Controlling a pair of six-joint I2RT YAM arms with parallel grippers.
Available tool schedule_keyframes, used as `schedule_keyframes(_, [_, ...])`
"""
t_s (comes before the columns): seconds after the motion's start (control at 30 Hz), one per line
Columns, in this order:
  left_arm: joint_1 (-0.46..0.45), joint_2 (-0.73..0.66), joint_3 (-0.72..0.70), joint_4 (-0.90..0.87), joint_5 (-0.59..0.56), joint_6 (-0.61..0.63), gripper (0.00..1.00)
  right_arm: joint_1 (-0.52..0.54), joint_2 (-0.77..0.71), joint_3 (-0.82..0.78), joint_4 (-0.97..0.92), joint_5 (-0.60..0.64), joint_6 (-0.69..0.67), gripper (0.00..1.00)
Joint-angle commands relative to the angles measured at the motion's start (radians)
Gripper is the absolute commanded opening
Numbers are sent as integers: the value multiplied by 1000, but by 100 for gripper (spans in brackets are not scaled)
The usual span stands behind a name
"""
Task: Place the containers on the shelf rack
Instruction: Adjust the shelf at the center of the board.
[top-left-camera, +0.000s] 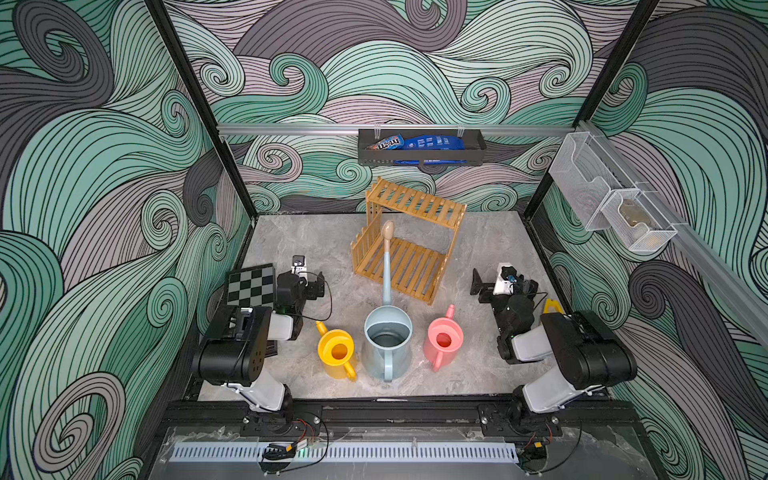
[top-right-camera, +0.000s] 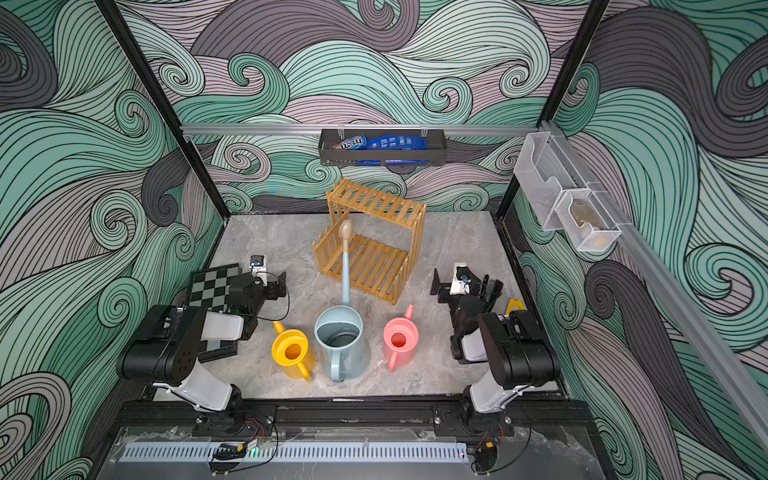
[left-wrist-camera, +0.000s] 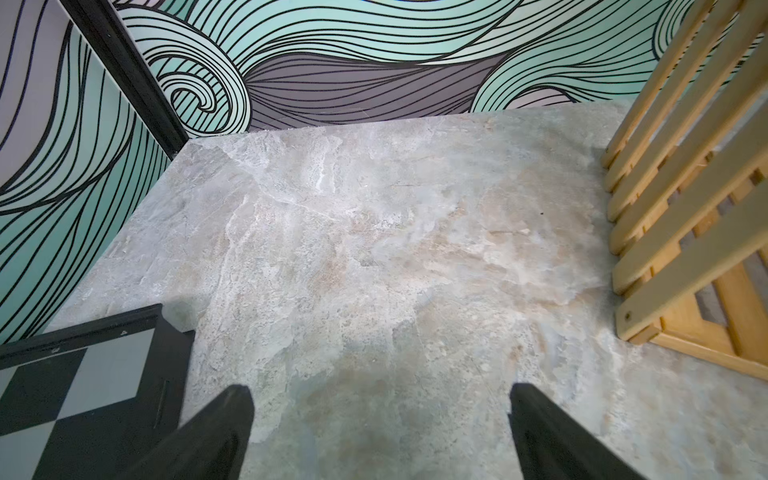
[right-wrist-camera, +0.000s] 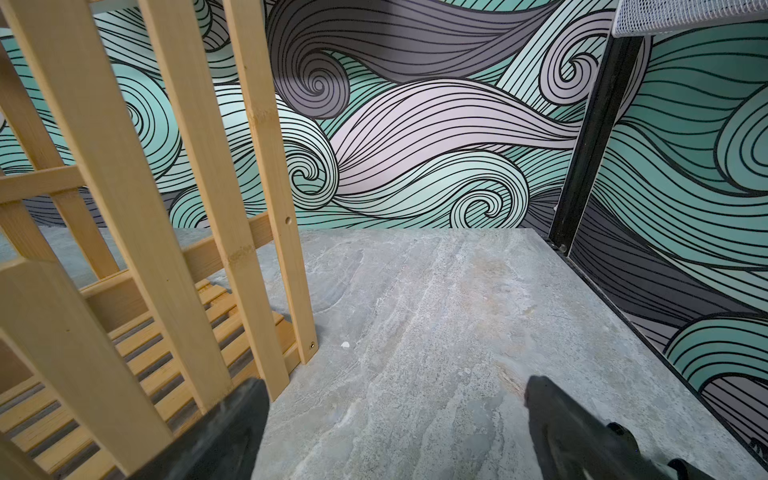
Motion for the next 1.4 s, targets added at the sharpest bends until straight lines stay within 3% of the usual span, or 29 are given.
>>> schedule_keyframes(0.0, [-6, -19, -1, -5, 1, 9, 99, 6, -18, -11, 19, 18, 5, 99])
schedule_keyframes(0.2, [-6, -19, -1, -6, 2, 9, 99, 7, -19, -25, 47, -44, -15, 99])
schedule_keyframes(1.37, [-6, -19, -1, -4, 1, 9, 99, 6, -17, -2, 4, -5, -1, 99])
